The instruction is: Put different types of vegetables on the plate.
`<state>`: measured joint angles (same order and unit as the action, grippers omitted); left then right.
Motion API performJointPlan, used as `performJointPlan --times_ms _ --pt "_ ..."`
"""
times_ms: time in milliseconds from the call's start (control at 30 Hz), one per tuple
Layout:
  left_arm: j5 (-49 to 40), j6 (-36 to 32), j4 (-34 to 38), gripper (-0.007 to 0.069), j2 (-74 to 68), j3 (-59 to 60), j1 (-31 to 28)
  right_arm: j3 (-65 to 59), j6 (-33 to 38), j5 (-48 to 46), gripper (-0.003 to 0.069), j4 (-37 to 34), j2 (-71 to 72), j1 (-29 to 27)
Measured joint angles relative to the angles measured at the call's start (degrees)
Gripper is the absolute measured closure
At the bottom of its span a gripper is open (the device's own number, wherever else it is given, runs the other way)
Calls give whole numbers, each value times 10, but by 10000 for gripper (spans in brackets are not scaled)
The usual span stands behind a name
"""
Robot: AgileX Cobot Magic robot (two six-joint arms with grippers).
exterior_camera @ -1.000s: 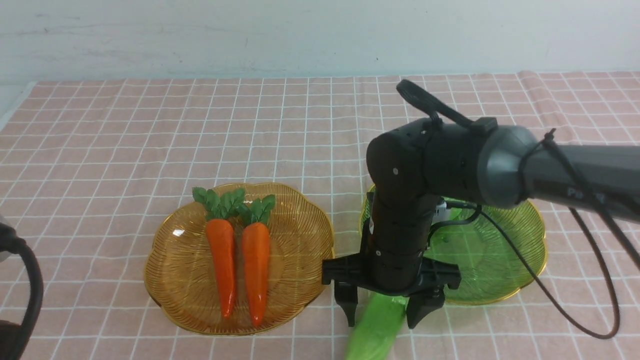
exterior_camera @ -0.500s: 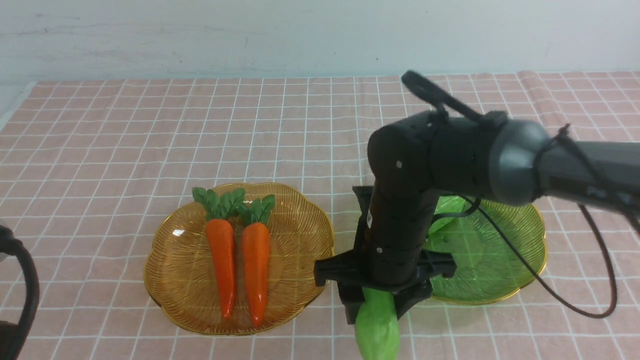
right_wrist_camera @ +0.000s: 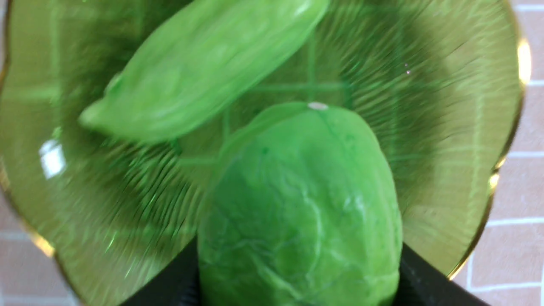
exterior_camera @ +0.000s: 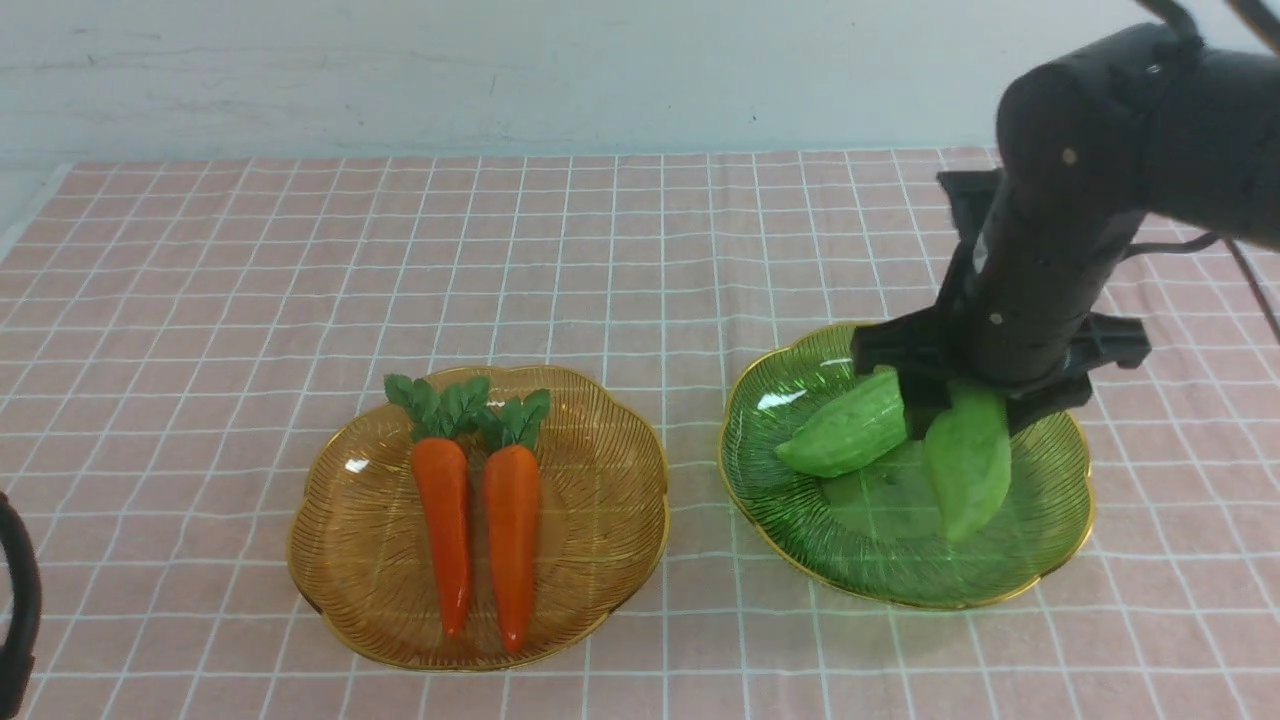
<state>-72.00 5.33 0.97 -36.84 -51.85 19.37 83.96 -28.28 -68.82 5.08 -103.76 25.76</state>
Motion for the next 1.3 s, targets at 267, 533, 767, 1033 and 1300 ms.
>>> performJointPlan --times_ms 267,533,767,1033,1300 --pt "0 8 0 628 0 0 0 0 5 31 194 -13 -19 -70" --pt "0 13 0 628 0 0 0 -1 77 30 123 -5 -5 -75" --pt "0 47 0 628 0 0 0 -2 117 21 484 -2 188 -75" --pt "90 51 1 628 0 0 0 -137 124 205 673 16 594 -75" --pt "145 51 1 628 0 1 0 -540 111 570 674 81 977 -76"
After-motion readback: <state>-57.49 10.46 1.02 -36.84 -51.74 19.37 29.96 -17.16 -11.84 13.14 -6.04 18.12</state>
